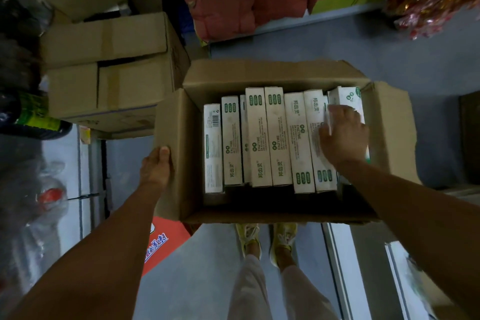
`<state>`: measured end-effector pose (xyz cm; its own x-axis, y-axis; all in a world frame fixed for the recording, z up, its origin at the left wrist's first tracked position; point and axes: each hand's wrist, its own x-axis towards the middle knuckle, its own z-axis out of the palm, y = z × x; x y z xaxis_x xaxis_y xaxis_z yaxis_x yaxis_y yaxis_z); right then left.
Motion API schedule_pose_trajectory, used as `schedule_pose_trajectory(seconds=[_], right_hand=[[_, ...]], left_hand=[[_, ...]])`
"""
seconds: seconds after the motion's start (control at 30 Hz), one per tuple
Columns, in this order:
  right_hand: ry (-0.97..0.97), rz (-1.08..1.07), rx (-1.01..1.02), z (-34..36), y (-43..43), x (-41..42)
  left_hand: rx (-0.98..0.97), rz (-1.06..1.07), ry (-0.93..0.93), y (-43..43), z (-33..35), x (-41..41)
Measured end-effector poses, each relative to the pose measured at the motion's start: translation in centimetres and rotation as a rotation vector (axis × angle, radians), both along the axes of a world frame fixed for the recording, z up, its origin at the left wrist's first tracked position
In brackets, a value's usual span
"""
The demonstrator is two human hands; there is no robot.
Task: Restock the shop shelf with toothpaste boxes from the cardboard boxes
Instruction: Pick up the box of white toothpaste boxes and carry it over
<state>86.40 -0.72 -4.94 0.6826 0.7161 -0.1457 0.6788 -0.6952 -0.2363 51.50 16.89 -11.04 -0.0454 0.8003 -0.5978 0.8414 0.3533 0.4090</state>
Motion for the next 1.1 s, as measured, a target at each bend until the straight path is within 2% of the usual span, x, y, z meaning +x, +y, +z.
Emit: schedule_pose_trajectory(seconds=[0.1, 0.23, 0.3, 0.47, 0.57, 0.77, 1.0, 1.1], right_hand=[[0.059, 0.079, 0.072, 0.2, 3.0, -2.8], [0.041, 0.11, 0.067, -0.2, 4.8, -4.6], [0.032, 0.116, 0.049, -0.3, 4.7, -5.0], [0.048, 0.134, 0.004, 0.6, 3.4, -5.7], [0.125, 0.115, -0.082, 2.0, 2.7, -6.3], [0.274, 0.08, -0.227, 5.5, -0.3, -6.4], [0.446, -0.205, -0.217, 5.6, -7.7, -3.4], [0.462, -0.37, -0.219, 4.3, -11.9, -1.6]], left_hand=[[-0.006, 0.074, -0.05, 0.4, -0.3, -0.8], [-0.185, 0.267, -0.109, 1.3, -2.2, -3.1], [-0.233, 0.298, -0.11, 1.6, -4.1, -4.6], [0.035, 0.23, 0.162, 1.0, 2.2, -4.9], [0.169, 0.227, 0.166, 0.9, 6.3, -5.0], [0.275, 0.149, 0.098, -1.2, 12.0, -2.3], [0.305, -0.044, -0.016, -6.8, 14.4, 4.7], [0.264, -0.12, 0.006, -9.2, 13.4, 7.4]])
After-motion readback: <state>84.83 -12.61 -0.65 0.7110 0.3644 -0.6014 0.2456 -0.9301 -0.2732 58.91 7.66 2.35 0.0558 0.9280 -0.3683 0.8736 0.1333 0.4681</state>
